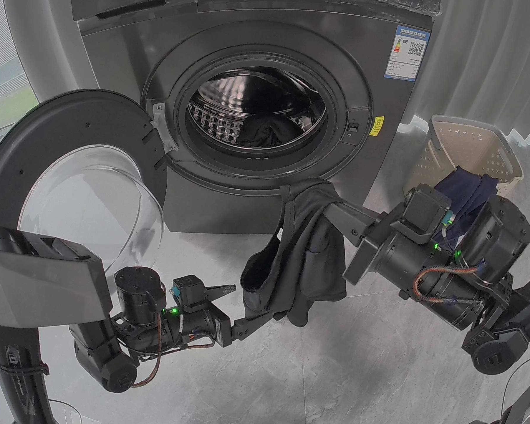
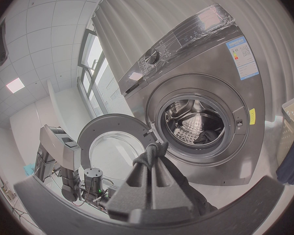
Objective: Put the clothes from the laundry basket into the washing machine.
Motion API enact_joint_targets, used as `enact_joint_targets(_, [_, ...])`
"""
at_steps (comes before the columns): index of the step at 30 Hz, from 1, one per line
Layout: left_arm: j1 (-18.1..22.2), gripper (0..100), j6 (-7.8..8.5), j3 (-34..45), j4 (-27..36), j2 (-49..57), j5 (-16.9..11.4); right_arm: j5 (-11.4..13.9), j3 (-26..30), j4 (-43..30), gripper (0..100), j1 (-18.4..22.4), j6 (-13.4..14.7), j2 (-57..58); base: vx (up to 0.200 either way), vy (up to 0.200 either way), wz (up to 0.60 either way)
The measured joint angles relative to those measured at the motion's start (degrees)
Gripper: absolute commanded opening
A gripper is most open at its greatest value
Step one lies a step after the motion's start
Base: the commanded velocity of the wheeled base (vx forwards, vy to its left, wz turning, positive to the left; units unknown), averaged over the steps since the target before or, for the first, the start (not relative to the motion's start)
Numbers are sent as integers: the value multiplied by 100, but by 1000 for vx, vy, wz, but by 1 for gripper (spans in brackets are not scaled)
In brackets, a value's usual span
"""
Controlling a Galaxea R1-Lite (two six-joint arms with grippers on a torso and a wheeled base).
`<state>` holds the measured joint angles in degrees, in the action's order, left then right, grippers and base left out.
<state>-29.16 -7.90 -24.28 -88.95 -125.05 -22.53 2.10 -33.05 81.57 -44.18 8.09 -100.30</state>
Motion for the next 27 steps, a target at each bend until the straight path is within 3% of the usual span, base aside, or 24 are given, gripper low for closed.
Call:
enact_joint_targets(26, [74, 100, 38, -898, -2, -640, 22, 0, 20, 0, 0, -72, 6, -5, 0, 0, 0])
enact_joint_targets(27, [77, 0, 54, -939, -2, -667, 20, 1, 20, 2, 0, -72, 6, -5, 0, 0, 0])
